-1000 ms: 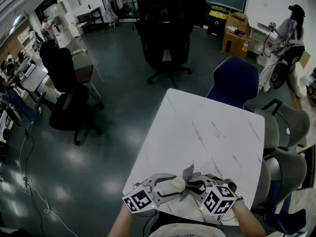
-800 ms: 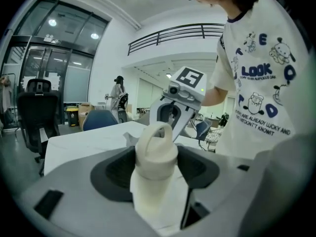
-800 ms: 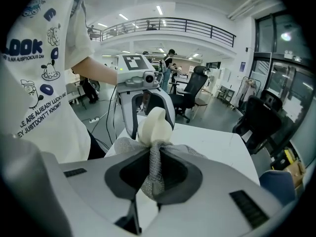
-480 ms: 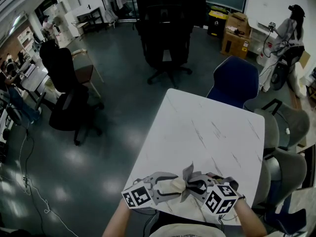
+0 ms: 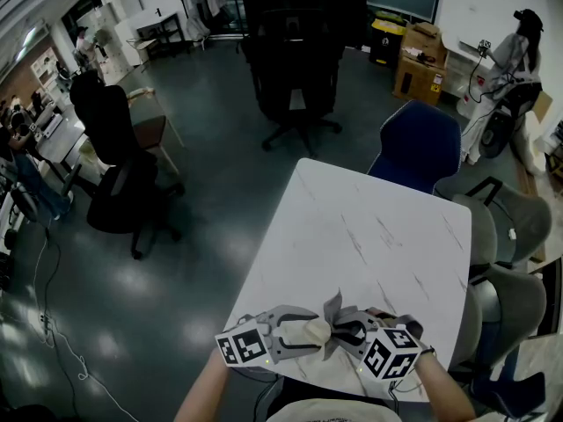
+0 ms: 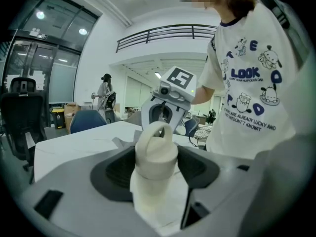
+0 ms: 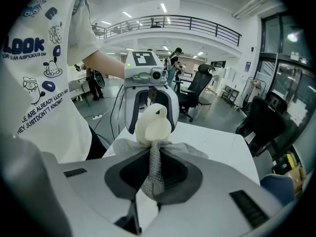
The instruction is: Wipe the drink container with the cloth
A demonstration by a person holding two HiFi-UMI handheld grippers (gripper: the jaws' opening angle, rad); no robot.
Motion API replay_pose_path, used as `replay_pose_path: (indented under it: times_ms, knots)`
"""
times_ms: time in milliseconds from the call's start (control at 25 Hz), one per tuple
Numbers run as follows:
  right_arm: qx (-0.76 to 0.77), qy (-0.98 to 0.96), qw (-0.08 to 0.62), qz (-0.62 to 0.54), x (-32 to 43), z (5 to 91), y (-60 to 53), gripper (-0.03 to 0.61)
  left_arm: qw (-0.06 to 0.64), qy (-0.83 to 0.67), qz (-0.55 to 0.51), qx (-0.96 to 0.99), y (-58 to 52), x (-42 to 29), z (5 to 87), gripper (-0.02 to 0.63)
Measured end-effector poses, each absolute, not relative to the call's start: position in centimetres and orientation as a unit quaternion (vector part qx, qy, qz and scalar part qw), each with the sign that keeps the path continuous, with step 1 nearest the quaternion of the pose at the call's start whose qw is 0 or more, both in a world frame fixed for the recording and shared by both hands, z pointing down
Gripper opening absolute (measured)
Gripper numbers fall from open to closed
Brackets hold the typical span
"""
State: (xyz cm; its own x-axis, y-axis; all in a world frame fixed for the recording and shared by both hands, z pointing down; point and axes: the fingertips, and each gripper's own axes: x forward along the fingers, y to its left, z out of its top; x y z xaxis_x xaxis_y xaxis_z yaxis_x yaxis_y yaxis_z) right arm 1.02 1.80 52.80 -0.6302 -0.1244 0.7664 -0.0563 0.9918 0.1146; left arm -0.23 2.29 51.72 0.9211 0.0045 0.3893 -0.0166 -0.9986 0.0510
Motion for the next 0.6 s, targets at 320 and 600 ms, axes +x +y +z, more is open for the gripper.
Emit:
replay_pose_path:
  times_ms: [320, 600]
  knots:
    - [0.071, -0.905, 0.419, -0.023, 1.16, 53.05, 1.65, 0.057, 0.071, -0.071, 0.179, 0.979, 2.13, -0.27, 51.57, 0.272]
    - [0.070, -0.906, 0.416, -0.021, 1.21, 53.28, 1.66, 0.057, 0.096, -0.169, 0.153, 0.969, 1.95, -0.87, 51.56, 0.275]
